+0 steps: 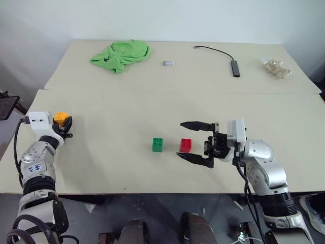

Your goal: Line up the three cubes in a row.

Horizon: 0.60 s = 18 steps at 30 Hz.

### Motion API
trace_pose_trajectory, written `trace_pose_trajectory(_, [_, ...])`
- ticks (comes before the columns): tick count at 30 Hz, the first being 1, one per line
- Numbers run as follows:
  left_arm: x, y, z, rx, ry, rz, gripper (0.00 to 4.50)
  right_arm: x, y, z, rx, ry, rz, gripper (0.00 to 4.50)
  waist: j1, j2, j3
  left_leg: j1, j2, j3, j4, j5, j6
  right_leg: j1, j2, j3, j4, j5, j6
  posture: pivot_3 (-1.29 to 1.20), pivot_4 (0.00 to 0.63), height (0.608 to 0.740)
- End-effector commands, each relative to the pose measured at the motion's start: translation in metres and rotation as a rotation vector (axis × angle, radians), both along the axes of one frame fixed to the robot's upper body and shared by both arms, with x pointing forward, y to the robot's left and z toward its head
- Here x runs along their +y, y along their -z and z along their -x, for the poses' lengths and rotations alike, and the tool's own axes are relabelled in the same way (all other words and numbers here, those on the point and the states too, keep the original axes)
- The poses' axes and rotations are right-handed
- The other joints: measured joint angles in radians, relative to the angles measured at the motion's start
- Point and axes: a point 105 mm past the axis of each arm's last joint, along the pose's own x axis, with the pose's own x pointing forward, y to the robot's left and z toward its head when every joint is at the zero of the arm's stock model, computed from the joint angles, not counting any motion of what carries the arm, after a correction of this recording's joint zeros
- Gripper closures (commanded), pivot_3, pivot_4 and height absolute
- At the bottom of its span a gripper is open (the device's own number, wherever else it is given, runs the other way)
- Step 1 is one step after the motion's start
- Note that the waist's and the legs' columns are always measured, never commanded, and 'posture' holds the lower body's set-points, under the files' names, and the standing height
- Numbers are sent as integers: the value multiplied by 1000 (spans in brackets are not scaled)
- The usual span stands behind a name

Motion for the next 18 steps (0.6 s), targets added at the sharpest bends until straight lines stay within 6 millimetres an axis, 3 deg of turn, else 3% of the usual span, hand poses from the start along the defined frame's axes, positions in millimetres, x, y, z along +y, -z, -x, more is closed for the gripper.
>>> trace_pose_trajectory(1, [-20,-28,13,-138,224,-15,2979,-12,-7,2,-51,41,-12,0,-2,0,0,0,0,0,0,0,0,0,0,0,0,0,0,0,150,740])
trace_pose_trajectory(4, [-60,-46,35,-201,577,-74,2979,-25,2,3,-46,66,44,0,2,0,0,0,0,0,0,0,0,0,0,0,0,0,0,0,150,740])
trace_pose_trajectory(6, [-85,-47,46,-161,771,-150,2979,-31,4,3,-40,87,56,0,5,0,0,-1,0,0,1,0,0,0,0,0,-1,0,0,0,150,740])
trace_pose_trajectory(9, [-117,-42,56,-82,994,-253,2979,-42,7,5,-35,104,91,0,10,0,0,0,0,1,2,0,0,0,0,1,0,0,0,0,150,740])
trace_pose_trajectory(11, [-142,-24,66,19,1234,-374,2979,-50,10,4,-20,124,124,0,16,0,0,0,0,2,2,0,0,1,0,2,0,0,0,0,150,740])
trace_pose_trajectory(13, [-152,-17,70,27,1344,-410,2979,-58,12,6,-16,138,141,0,17,0,0,0,0,2,3,0,0,1,0,2,-1,0,0,0,150,740])
trace_pose_trajectory(18, [-161,-8,53,50,1453,-446,2979,-62,12,22,1,162,165,0,16,0,0,-1,0,2,3,0,0,0,0,1,-1,0,0,0,150,740])
